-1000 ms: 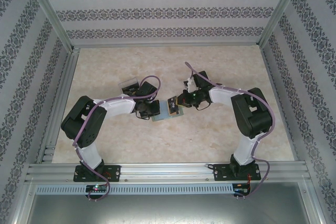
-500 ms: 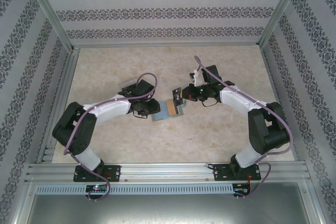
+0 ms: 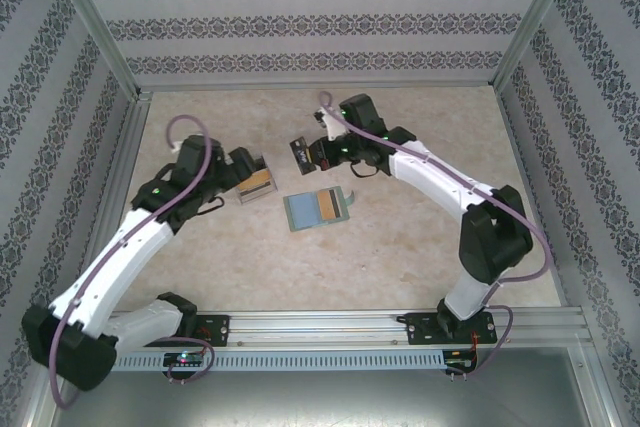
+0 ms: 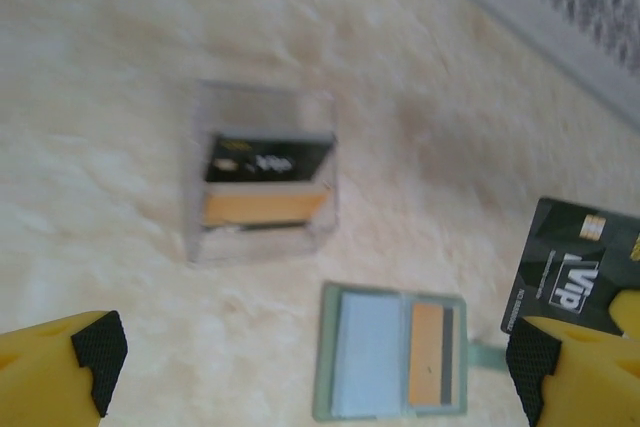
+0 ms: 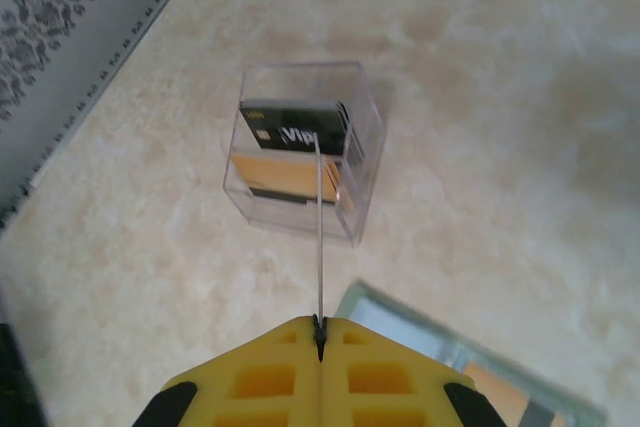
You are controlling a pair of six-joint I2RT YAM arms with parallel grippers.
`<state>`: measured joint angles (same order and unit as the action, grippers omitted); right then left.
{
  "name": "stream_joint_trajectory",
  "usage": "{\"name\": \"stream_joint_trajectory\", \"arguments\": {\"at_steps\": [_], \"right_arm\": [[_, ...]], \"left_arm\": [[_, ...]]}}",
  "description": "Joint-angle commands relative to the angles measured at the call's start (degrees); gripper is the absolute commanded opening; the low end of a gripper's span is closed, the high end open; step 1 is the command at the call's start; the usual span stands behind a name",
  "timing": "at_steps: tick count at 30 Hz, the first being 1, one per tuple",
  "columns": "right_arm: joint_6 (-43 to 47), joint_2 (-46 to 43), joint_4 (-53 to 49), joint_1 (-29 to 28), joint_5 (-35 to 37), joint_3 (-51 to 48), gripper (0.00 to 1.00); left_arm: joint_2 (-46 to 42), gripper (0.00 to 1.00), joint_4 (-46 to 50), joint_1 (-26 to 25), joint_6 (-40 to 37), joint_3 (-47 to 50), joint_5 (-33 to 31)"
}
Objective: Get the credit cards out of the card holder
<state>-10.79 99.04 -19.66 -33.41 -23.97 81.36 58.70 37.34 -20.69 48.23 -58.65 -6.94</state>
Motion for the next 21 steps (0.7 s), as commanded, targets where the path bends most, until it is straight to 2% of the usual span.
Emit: {"name": "stream_joint_trajectory", "arguments": {"at_steps": [1,4,10,16,21], "right_arm": [[14.40,3.14,-0.78,-4.93,7.61,5.37,0.00],[24.46,5.57,1.65,-8.89,12.70,7.75,0.00],[41.83,13.69,0.31,-13.95,21.52,16.87,0.00],[55.96,20.28,0.60,-15.63,25.43,22.61,0.00],[63.79,24.47,1.08,-15.88,27.21,26.33,0.00]], "left_arm": [[-5.05,0.99,5.92,1.96,-0.93,0.50,-4.95],[-7.87,0.99,7.49,3.37,-2.68,0.66,-5.98],[-11.24,0.99,9.95,5.20,-3.40,1.34,-8.29],[-15.07,0.99,12.91,5.77,-3.80,1.52,-12.69],[-18.40,0.99,14.89,5.99,-3.96,2.26,-14.77]]}}
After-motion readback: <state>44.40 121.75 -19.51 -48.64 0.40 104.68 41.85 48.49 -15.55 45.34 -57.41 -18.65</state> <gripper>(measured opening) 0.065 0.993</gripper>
